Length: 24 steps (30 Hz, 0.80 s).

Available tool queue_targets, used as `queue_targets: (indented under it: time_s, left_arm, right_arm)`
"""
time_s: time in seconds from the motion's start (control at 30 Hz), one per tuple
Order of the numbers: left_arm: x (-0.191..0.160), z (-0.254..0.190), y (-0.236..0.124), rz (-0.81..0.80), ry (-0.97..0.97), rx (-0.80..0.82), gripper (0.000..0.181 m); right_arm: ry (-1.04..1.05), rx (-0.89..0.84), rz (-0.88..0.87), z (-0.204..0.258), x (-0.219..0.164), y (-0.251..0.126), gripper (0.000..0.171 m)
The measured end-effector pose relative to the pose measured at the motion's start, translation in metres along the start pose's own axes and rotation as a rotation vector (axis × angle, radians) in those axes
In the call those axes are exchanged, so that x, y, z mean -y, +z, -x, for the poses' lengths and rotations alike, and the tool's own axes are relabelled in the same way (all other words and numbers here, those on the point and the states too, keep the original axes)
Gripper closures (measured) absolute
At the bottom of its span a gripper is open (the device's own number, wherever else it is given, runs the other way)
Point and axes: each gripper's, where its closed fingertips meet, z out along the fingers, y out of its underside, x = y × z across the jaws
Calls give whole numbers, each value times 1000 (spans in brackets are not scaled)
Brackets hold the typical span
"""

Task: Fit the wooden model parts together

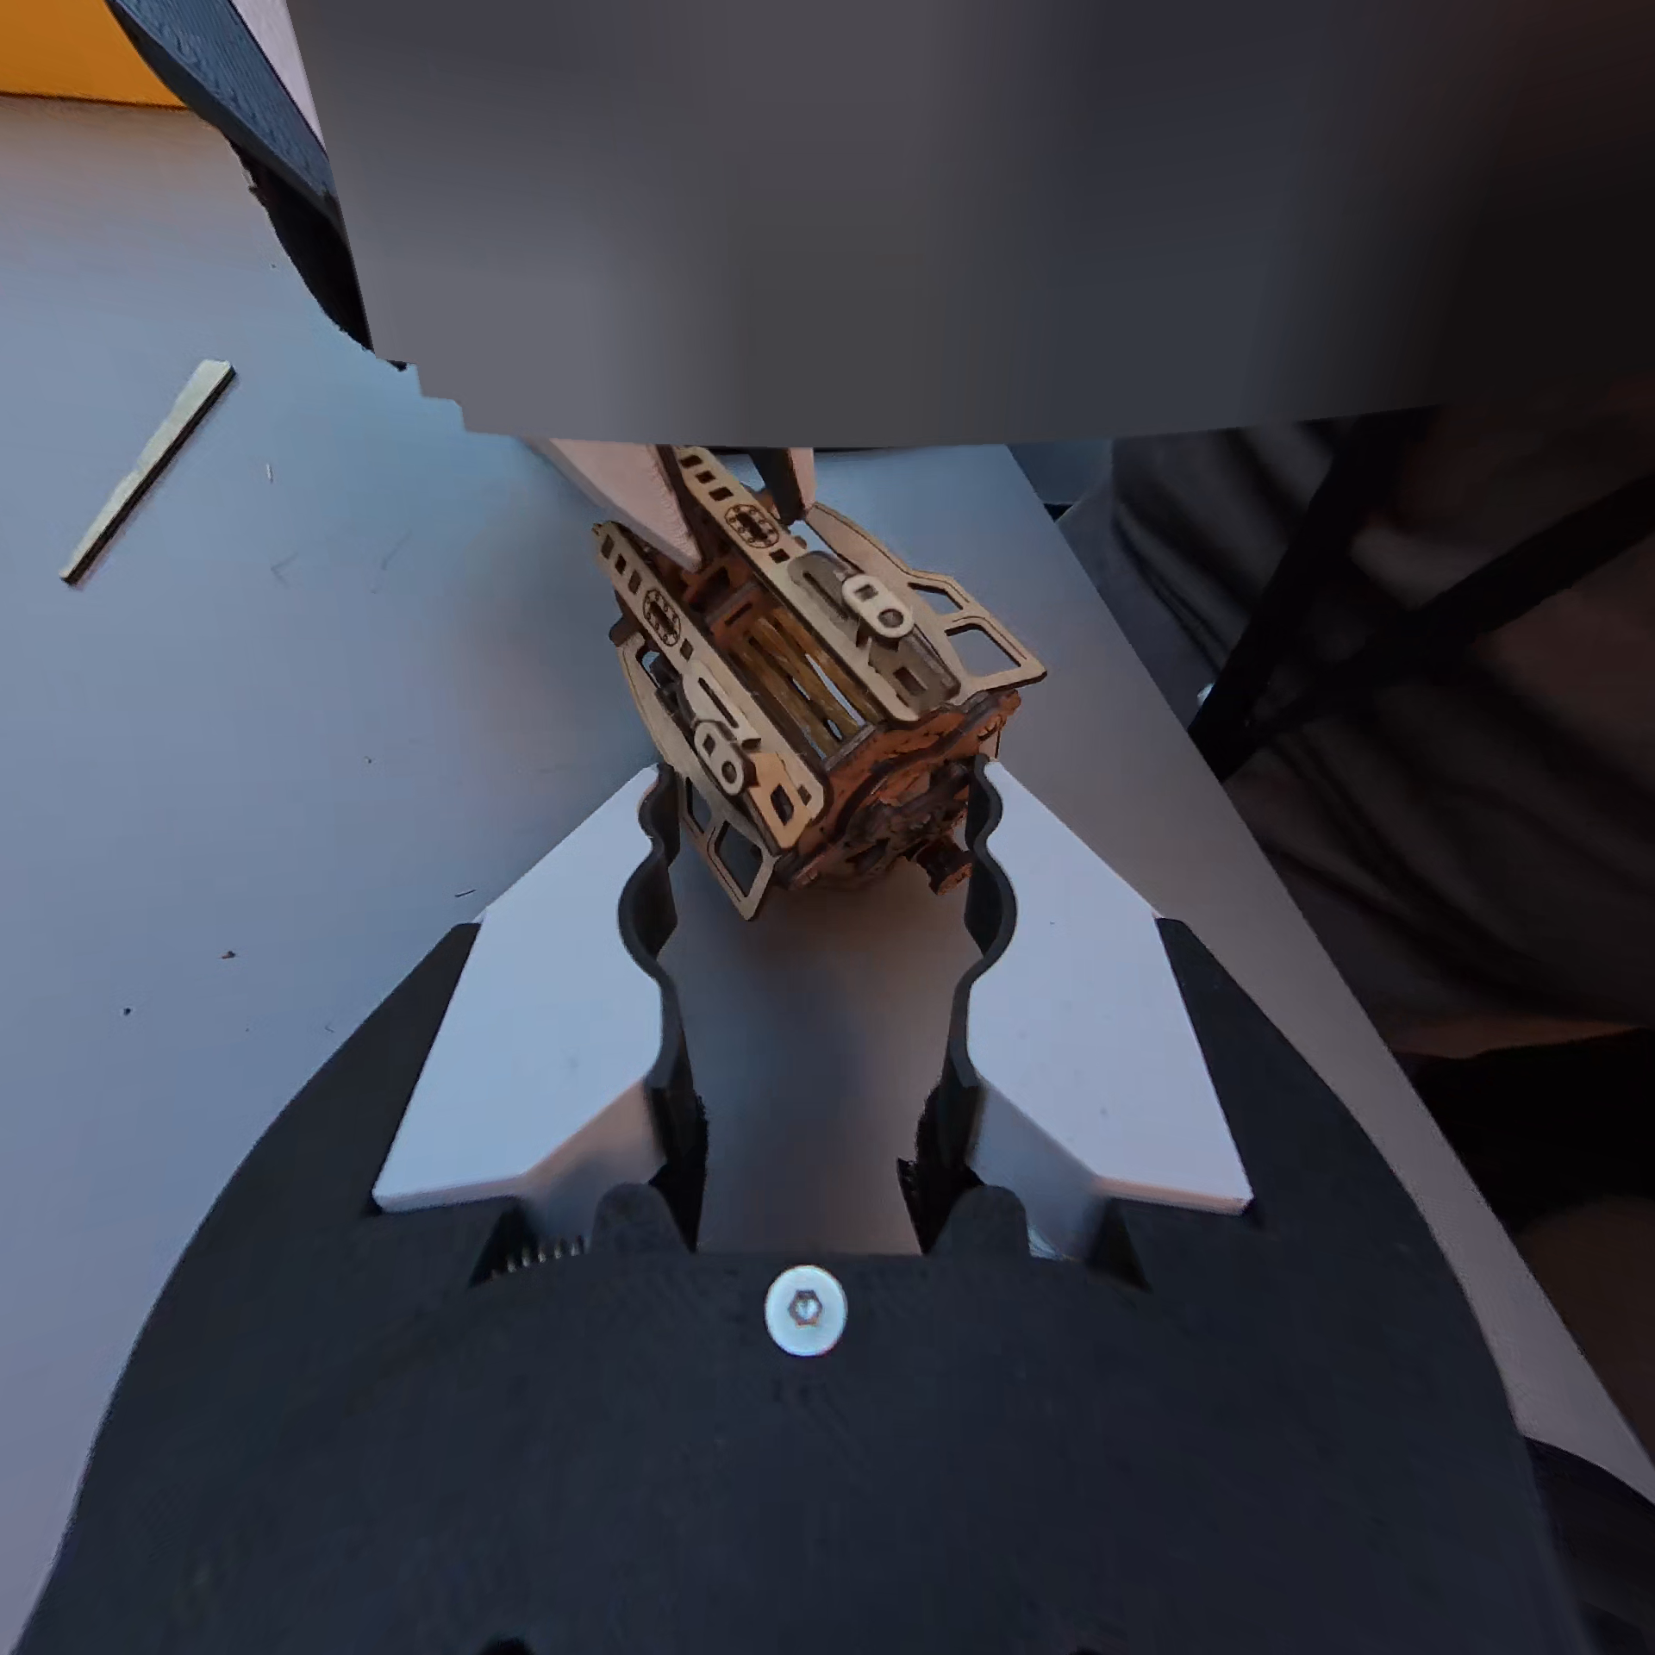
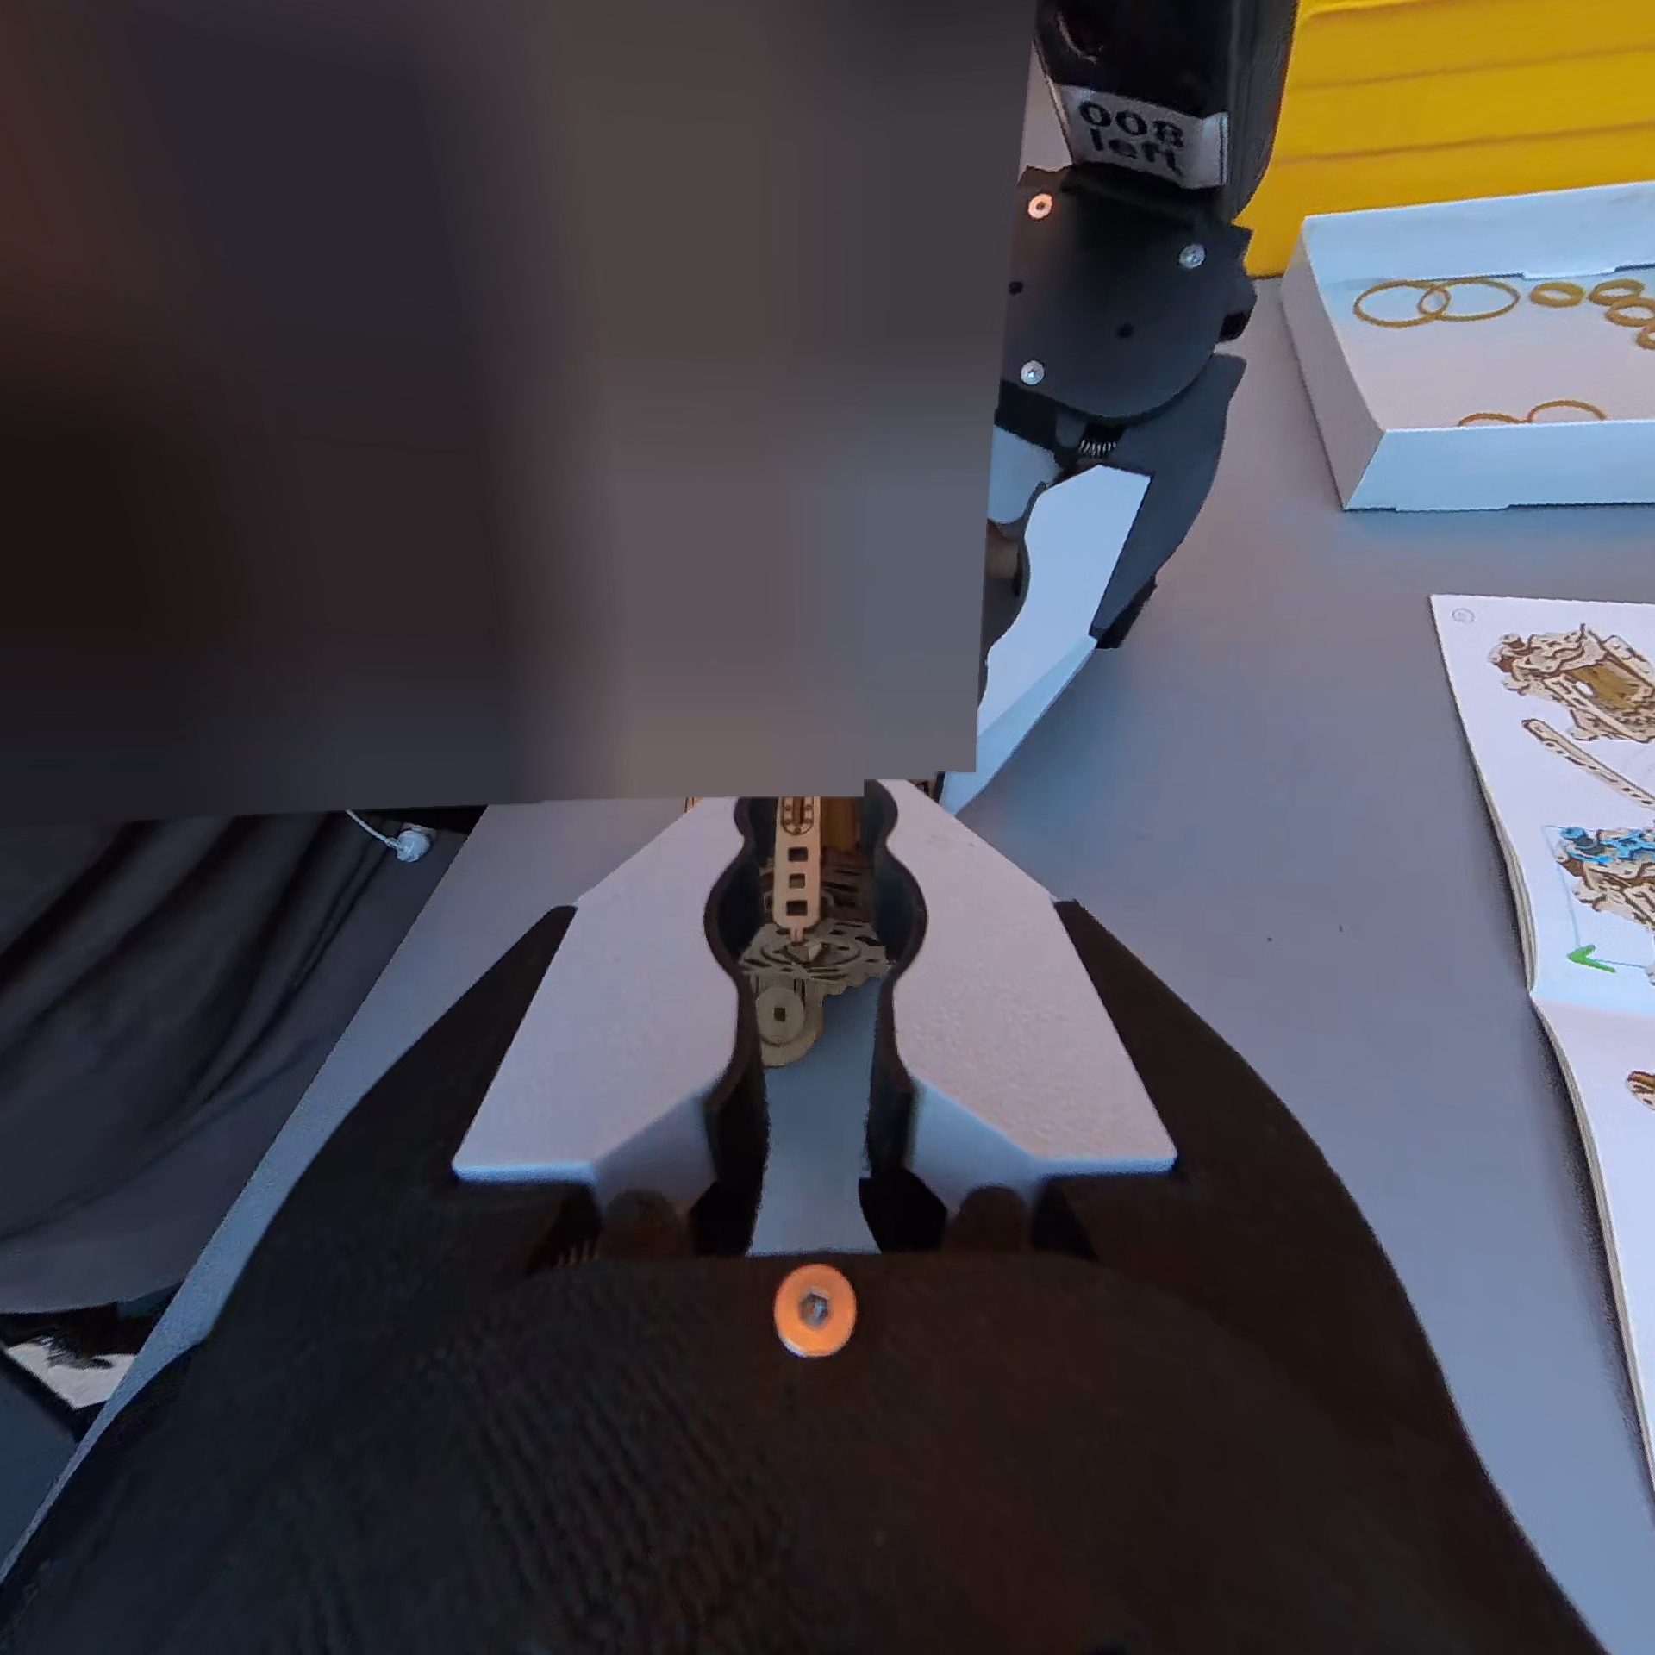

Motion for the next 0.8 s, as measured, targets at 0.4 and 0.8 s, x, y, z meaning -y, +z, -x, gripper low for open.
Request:
queue_targets:
  time_s: [0.4,0.8]
  left_arm:
    - [-1,-8,4,42,98,83,106]
    - [32,-10,-14,-188,-203,253,103]
  right_arm:
    - [-53,-66,-60,14,-4,6,162]
    - [-145,-157,-24,15,-3,8,162]
